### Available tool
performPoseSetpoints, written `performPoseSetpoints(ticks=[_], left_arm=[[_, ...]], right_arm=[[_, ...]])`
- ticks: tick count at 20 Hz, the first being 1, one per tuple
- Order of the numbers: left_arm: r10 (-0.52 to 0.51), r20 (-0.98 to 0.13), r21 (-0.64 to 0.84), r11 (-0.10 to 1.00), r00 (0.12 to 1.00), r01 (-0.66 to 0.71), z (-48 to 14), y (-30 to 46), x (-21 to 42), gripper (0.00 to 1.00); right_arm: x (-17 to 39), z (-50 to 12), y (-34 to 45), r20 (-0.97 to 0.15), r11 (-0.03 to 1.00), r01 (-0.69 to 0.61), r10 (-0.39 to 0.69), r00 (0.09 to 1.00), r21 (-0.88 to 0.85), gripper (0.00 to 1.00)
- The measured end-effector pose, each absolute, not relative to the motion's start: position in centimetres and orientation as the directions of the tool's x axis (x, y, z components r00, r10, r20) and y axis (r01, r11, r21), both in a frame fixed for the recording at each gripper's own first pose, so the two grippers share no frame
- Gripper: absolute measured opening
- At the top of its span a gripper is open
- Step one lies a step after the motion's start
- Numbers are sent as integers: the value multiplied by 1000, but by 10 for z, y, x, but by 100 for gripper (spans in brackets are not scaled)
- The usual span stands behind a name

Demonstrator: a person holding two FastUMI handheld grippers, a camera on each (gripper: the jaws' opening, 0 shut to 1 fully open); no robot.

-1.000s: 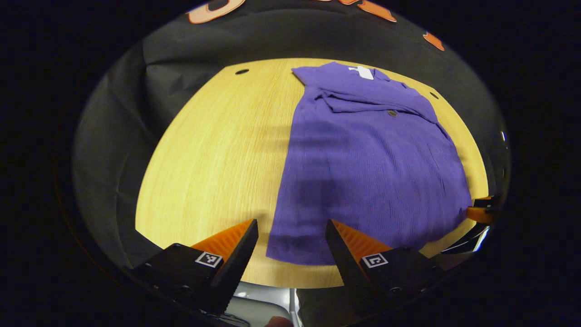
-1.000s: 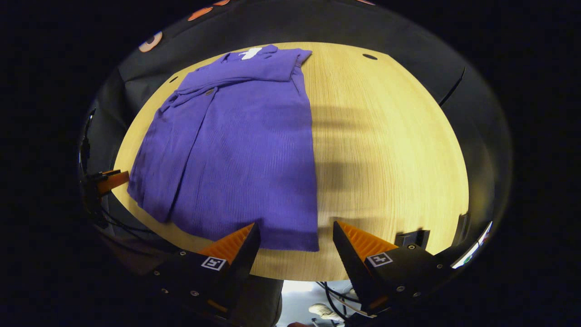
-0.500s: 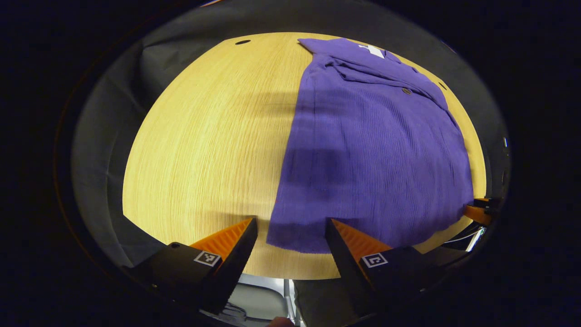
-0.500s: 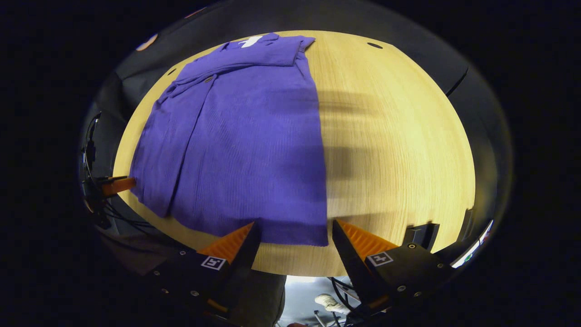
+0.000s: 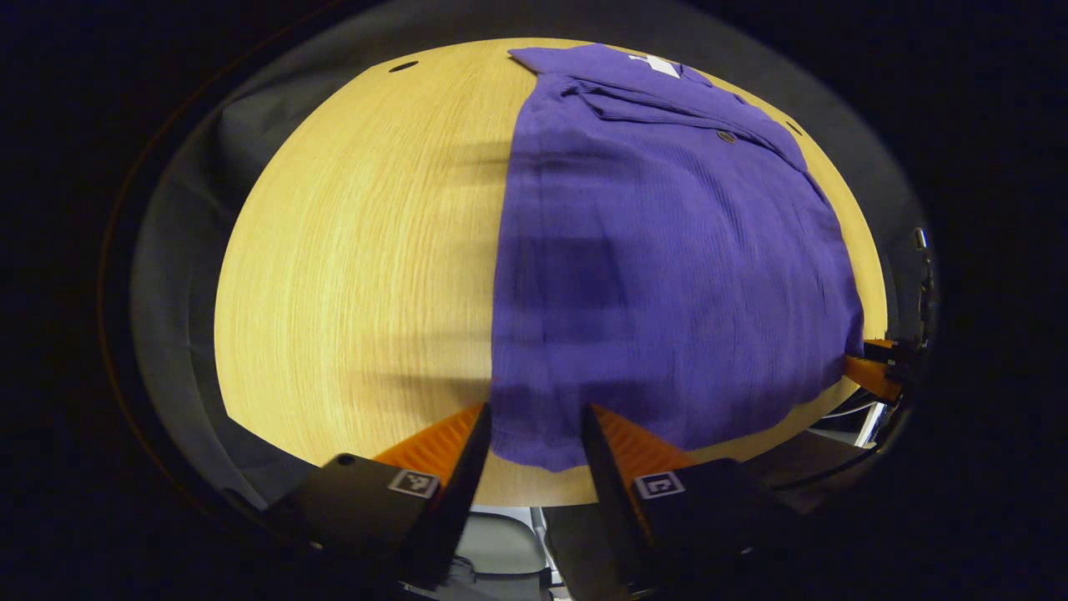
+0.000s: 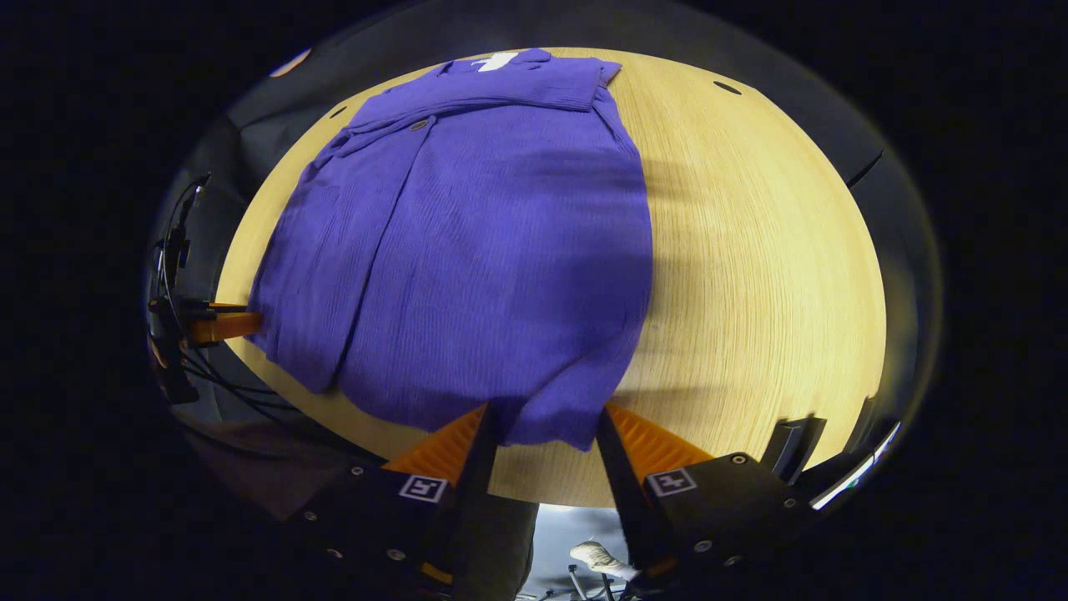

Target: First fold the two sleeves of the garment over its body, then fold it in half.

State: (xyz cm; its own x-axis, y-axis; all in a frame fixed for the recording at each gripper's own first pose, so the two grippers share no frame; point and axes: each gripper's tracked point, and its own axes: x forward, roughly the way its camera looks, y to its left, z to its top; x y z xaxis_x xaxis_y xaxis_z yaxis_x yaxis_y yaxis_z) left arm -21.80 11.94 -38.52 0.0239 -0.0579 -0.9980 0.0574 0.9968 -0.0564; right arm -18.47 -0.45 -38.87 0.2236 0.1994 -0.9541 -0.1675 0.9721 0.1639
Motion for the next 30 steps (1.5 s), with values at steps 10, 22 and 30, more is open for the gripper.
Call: performPoseSetpoints(ticks=[10,22,30], left_arm=[[-210,-977,-210,978,-20,-16,-377,90,-217,7],[-287,-950,-284,958,124,42,-305,79,-141,5],[-316,-913,-288,947,257,141,-255,62,-73,5]], right_arm=[[-171,-382,12,-923,952,-79,306,232,296,8],[-127,-310,23,-839,904,-129,427,338,408,5],[-59,-235,20,-740,888,-171,452,499,427,5]])
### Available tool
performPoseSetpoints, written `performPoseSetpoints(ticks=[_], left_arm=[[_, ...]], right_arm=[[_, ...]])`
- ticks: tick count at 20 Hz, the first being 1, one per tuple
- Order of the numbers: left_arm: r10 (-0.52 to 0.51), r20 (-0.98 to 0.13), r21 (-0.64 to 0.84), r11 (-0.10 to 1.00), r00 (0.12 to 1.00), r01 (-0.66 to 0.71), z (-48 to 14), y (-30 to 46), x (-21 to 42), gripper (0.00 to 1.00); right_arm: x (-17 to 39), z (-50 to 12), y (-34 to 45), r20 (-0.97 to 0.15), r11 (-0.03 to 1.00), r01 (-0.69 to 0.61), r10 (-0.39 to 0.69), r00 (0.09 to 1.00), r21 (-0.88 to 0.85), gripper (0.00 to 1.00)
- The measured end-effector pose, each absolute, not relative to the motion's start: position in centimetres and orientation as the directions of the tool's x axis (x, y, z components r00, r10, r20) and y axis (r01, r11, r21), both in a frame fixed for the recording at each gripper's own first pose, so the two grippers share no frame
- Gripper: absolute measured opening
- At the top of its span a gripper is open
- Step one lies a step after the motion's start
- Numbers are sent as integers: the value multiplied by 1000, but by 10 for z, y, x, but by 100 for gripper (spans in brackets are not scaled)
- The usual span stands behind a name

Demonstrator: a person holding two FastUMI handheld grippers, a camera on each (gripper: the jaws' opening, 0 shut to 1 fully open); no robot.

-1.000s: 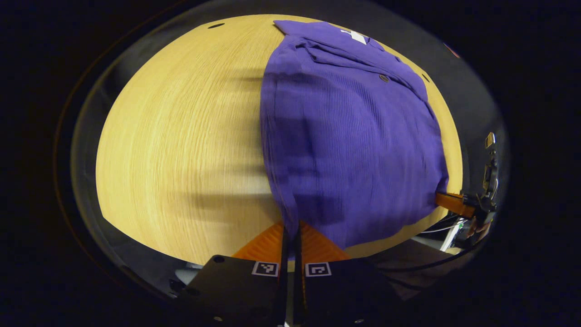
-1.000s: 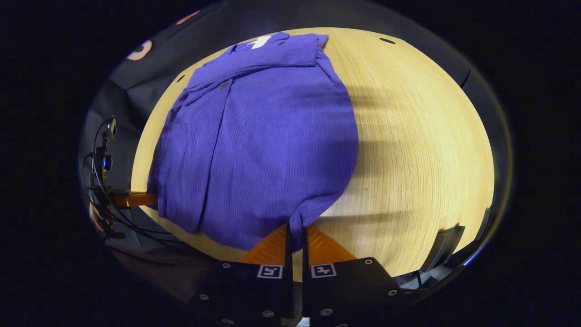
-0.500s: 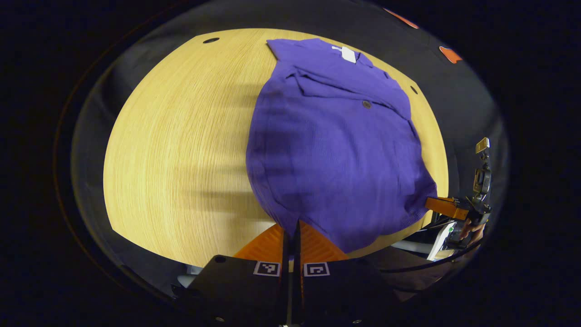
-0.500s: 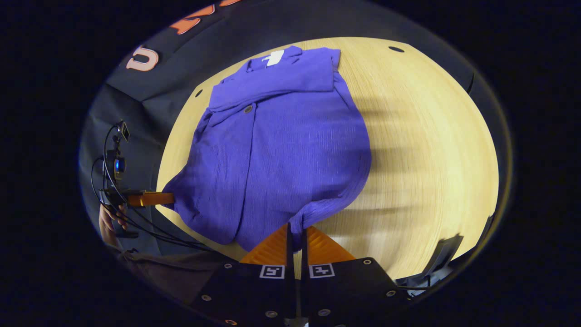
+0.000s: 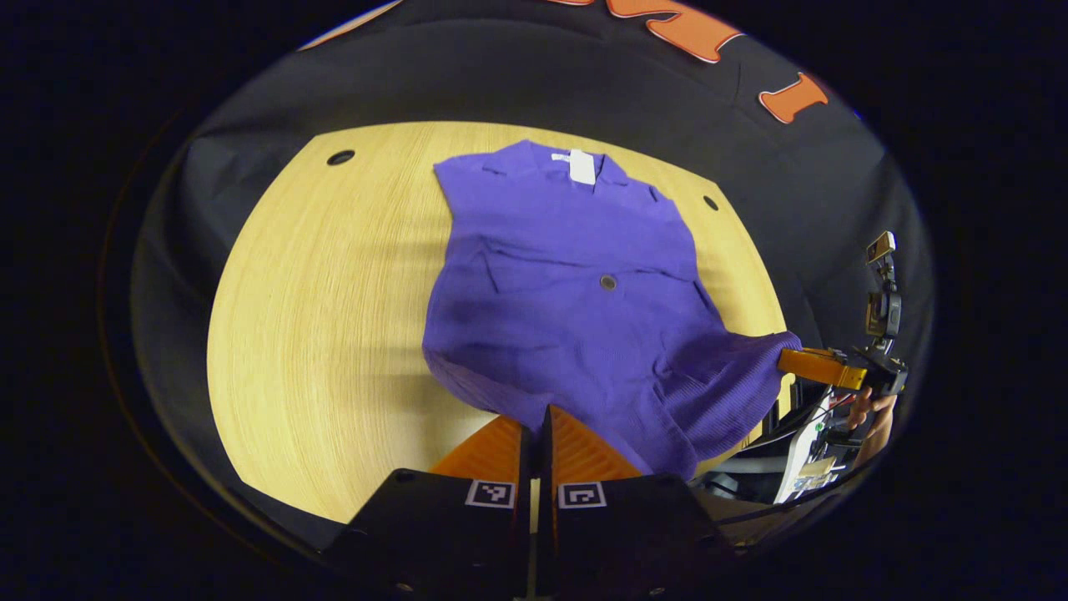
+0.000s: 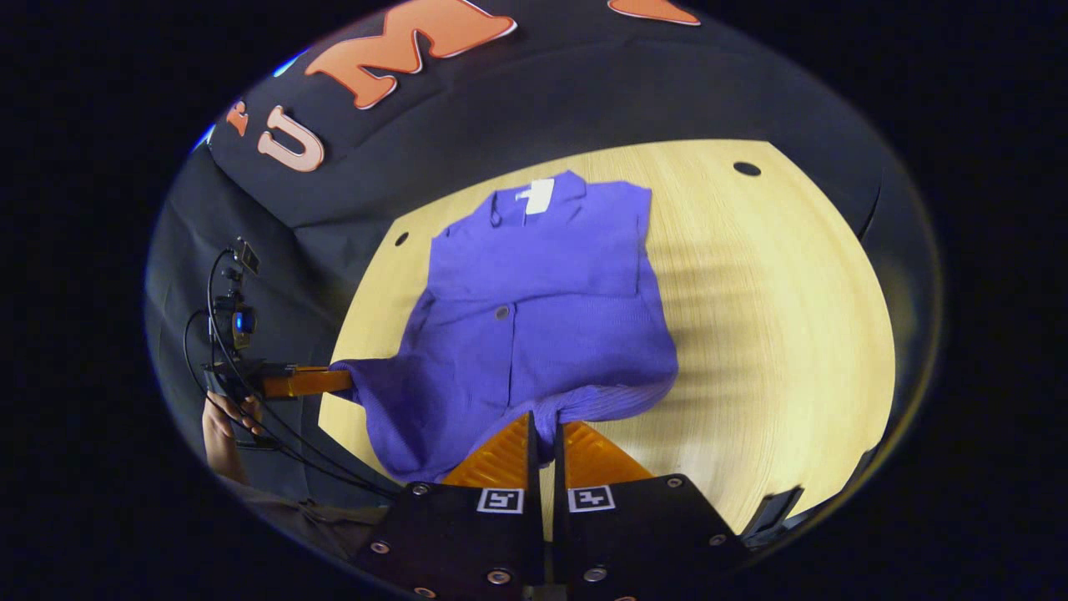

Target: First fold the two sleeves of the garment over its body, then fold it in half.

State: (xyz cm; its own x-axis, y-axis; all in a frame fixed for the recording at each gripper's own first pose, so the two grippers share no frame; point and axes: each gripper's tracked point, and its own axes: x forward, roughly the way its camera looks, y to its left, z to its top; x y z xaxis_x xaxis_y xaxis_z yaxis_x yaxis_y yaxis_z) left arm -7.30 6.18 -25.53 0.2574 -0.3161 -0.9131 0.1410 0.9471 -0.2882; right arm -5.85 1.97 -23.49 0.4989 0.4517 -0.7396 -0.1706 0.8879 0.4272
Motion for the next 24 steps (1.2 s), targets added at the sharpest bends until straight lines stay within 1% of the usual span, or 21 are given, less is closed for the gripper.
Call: performPoseSetpoints(ticks=[4,9,13,18,24], left_arm=[[-333,-883,-290,941,329,174,-229,62,-36,5],[-301,-867,-229,949,398,219,-200,67,18,5],[-266,-857,-187,959,441,215,-186,77,64,5],[-266,-848,-197,961,459,193,-176,78,116,5],[-231,-863,-176,971,449,161,-193,86,176,5]], right_arm=[[-33,-217,15,-720,894,-192,440,537,404,5],[12,-189,9,-686,905,-226,422,593,361,5],[48,-171,-6,-669,917,-233,396,629,324,5],[94,-162,-17,-666,924,-232,380,642,303,5],[153,-164,-21,-670,925,-227,379,638,306,5]])
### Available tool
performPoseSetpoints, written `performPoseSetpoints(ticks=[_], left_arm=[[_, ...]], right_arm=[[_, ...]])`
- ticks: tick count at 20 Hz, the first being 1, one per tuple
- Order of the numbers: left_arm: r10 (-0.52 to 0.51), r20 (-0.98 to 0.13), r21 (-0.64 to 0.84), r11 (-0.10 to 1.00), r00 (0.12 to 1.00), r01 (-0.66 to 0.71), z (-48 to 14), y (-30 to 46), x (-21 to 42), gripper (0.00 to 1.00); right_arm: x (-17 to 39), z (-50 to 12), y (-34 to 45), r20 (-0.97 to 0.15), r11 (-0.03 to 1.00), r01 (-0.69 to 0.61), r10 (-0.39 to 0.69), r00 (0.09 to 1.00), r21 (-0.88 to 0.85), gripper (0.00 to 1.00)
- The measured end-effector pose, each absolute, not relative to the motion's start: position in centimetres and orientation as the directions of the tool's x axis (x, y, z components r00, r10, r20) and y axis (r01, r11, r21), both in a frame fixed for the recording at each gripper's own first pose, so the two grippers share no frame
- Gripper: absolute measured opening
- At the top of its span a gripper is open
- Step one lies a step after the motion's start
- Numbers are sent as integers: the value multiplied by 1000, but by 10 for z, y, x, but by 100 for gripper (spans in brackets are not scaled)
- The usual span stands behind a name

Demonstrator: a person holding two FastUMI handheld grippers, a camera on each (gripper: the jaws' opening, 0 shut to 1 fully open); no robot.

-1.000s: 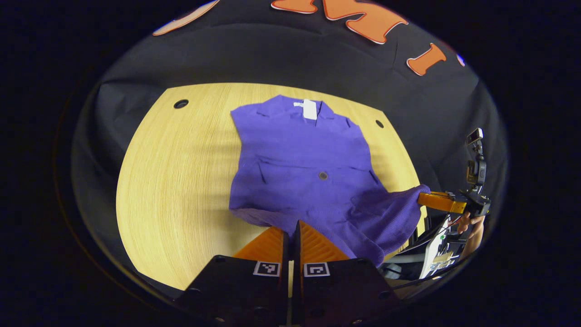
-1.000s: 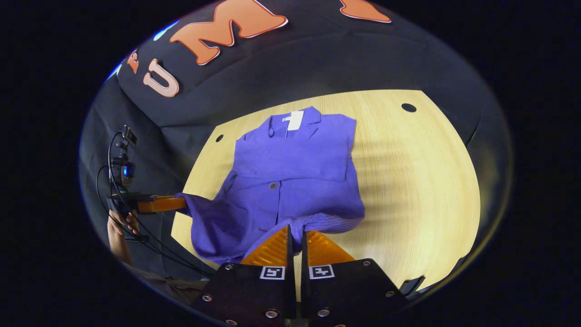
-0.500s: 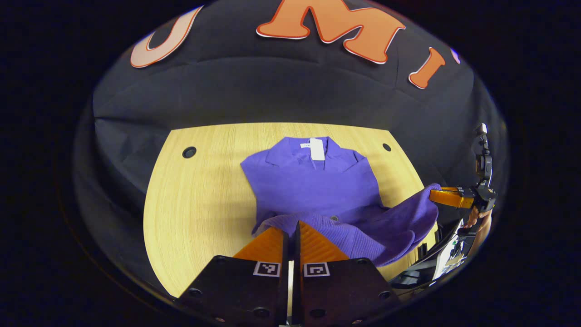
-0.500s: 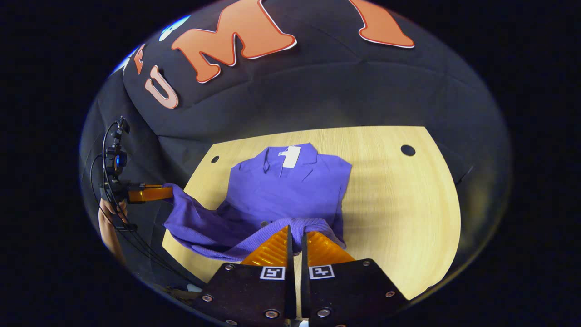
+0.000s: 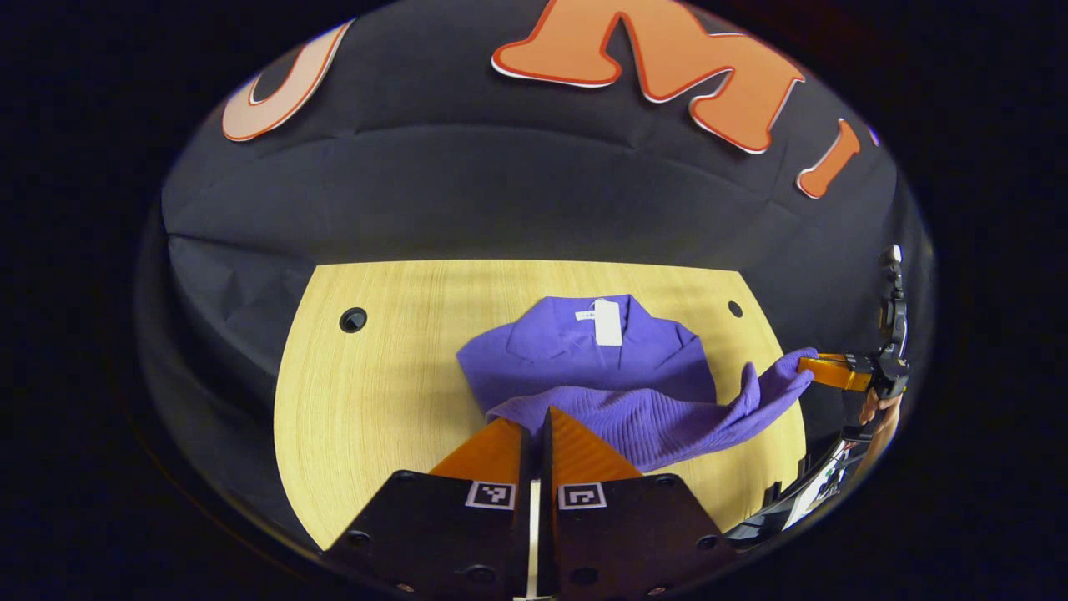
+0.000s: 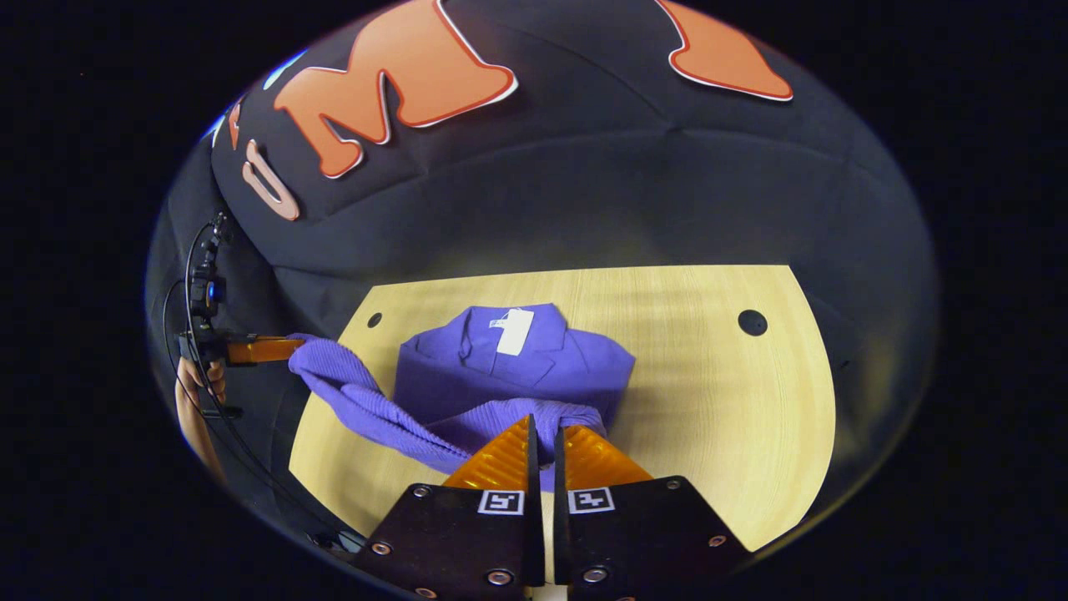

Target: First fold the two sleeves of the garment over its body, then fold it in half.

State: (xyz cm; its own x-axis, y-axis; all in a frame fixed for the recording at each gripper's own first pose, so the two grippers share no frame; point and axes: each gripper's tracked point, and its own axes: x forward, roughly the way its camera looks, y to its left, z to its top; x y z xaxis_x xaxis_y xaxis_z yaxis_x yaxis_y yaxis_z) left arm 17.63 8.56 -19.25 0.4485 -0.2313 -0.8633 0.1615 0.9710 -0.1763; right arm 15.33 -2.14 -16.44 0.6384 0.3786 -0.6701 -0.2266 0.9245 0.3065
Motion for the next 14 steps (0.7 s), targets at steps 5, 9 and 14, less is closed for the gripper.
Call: performPoseSetpoints(ticks=[5,9,14], left_arm=[[-211,-879,-156,975,428,159,-207,85,219,5],[-181,-893,-109,975,413,192,-225,79,246,5],[-107,-878,-44,989,467,144,-247,89,291,9]], right_arm=[[196,-176,-22,-684,922,-213,383,620,324,5],[222,-187,-17,-701,922,-218,385,600,319,5],[269,-195,-15,-688,930,-142,349,636,340,10]])
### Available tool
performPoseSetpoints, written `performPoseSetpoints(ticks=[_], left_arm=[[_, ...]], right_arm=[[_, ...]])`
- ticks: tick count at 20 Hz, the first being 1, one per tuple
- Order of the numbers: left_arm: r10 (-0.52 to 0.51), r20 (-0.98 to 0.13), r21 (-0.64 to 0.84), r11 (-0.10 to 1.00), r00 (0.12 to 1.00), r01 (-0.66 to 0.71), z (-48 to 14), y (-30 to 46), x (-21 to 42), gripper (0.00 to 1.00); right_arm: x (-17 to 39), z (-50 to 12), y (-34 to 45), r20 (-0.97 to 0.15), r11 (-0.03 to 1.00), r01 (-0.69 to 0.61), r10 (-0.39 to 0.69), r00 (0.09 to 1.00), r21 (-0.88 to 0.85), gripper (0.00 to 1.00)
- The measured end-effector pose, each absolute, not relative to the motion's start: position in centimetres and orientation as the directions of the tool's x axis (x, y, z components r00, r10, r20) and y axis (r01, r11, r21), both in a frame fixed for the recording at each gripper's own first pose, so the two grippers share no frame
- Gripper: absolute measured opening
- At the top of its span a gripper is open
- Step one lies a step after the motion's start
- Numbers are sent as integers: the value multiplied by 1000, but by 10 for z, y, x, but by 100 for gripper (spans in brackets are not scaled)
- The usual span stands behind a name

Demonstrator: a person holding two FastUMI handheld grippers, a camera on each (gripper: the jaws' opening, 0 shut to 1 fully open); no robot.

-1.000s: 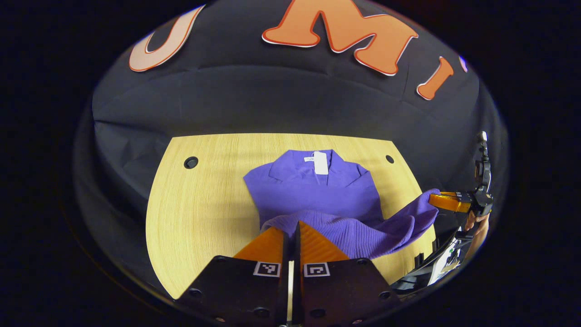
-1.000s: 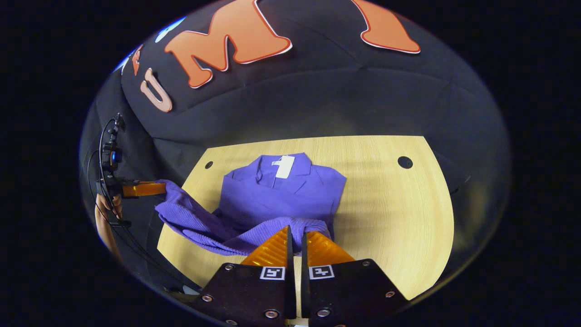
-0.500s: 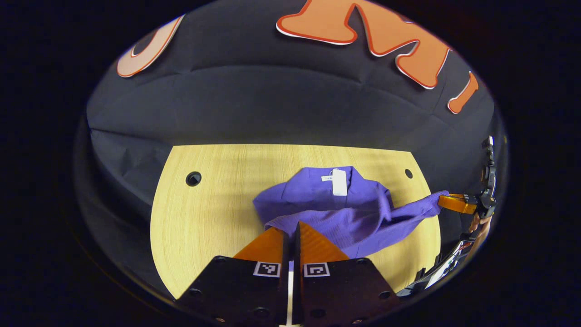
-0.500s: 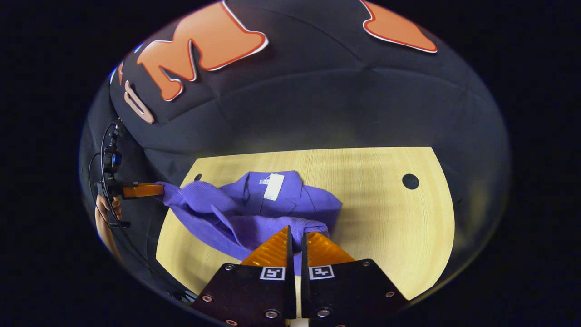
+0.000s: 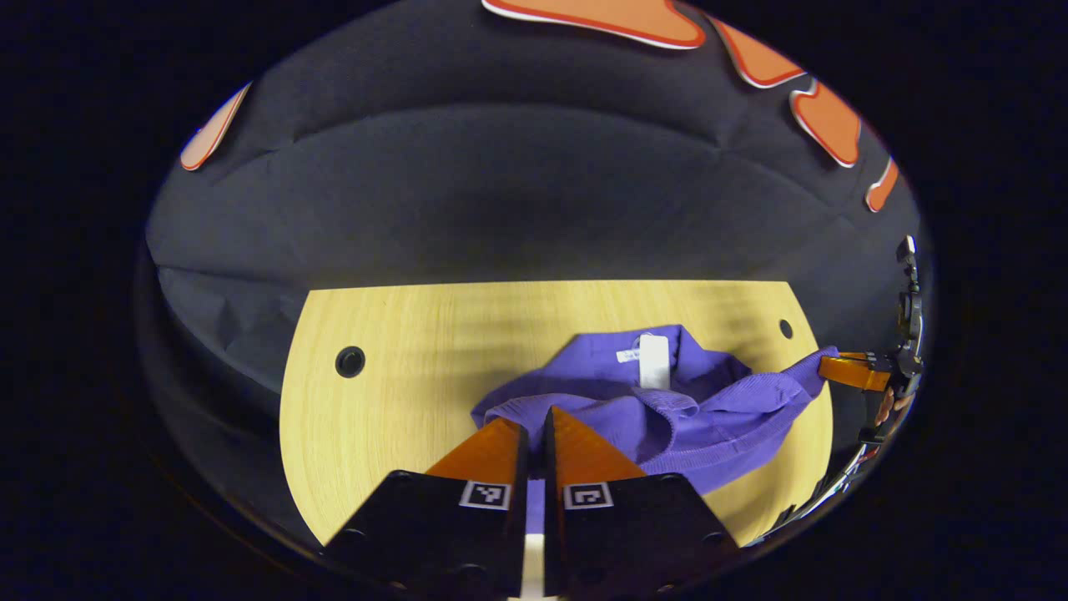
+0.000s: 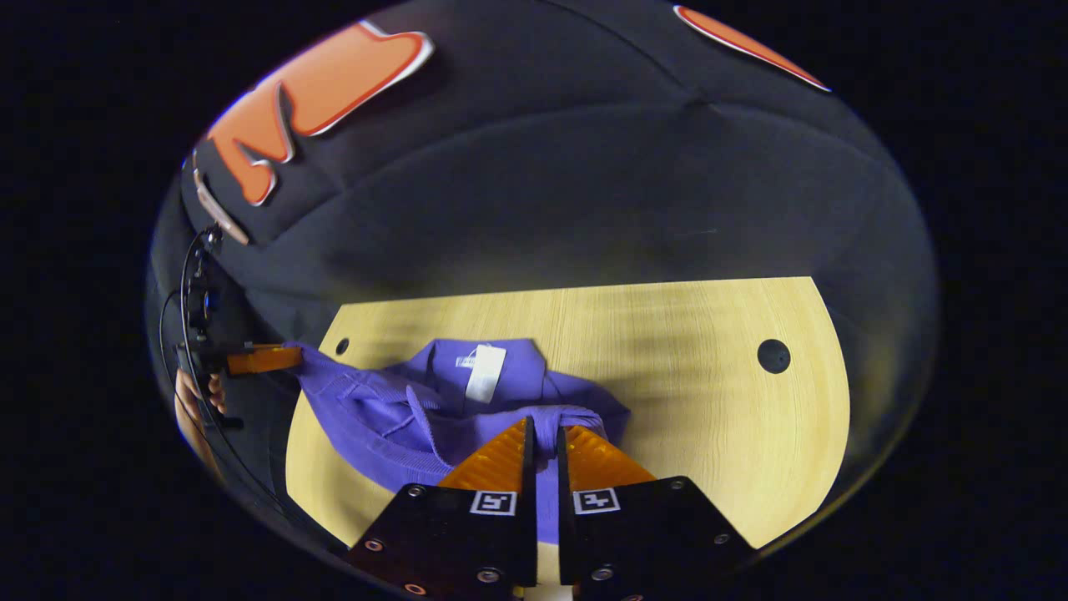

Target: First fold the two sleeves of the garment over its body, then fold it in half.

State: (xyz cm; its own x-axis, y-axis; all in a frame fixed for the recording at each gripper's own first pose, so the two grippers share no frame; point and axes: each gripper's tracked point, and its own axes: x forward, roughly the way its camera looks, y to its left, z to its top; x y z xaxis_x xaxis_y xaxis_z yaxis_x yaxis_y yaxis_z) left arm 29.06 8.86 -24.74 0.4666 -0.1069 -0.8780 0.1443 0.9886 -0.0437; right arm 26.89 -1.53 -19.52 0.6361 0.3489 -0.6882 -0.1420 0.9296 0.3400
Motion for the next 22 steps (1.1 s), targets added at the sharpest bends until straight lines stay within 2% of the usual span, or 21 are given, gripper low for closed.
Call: performPoseSetpoints(ticks=[3,4,5,6,9,10,11,12,13,14,16,18,19,22], left_arm=[[-1,-835,73,991,550,113,-250,103,317,29],[12,-821,85,991,571,102,-249,102,321,36],[8,-807,78,993,590,94,-248,99,322,36],[0,-795,67,994,606,88,-247,93,322,40],[-5,-763,54,996,647,71,-233,86,319,63],[-10,-753,43,997,658,64,-227,85,313,68],[-23,-741,24,998,672,61,-223,81,309,74],[-37,-733,4,998,679,58,-218,77,304,76],[-51,-717,-13,998,696,61,-208,76,300,83],[-55,-703,-16,998,709,61,-199,76,293,86],[-76,-674,-18,996,735,87,-185,69,277,89],[-86,-651,1,994,754,114,-177,59,256,92],[-86,-641,10,993,763,121,-175,56,247,98],[-101,-609,20,989,787,143,-158,45,218,98]], right_arm=[[293,-188,-25,-661,920,-40,309,684,389,25],[294,-185,-28,-655,917,-28,306,691,399,22],[292,-181,-34,-650,919,-26,297,699,392,37],[290,-177,-38,-644,928,-31,282,711,371,39],[287,-167,-44,-618,953,-52,234,751,298,41],[284,-160,-46,-598,958,-63,226,769,280,58],[277,-153,-49,-580,961,-77,222,784,264,53],[271,-145,-51,-563,966,-86,214,798,244,54],[264,-136,-52,-547,970,-89,203,812,228,71],[256,-127,-49,-530,971,-91,198,825,221,81],[243,-113,-41,-487,970,-83,188,853,229,91],[227,-101,-30,-441,968,-90,189,878,236,94],[219,-96,-27,-421,971,-94,182,888,220,96],[198,-78,-22,-373,984,-109,155,915,140,96]])
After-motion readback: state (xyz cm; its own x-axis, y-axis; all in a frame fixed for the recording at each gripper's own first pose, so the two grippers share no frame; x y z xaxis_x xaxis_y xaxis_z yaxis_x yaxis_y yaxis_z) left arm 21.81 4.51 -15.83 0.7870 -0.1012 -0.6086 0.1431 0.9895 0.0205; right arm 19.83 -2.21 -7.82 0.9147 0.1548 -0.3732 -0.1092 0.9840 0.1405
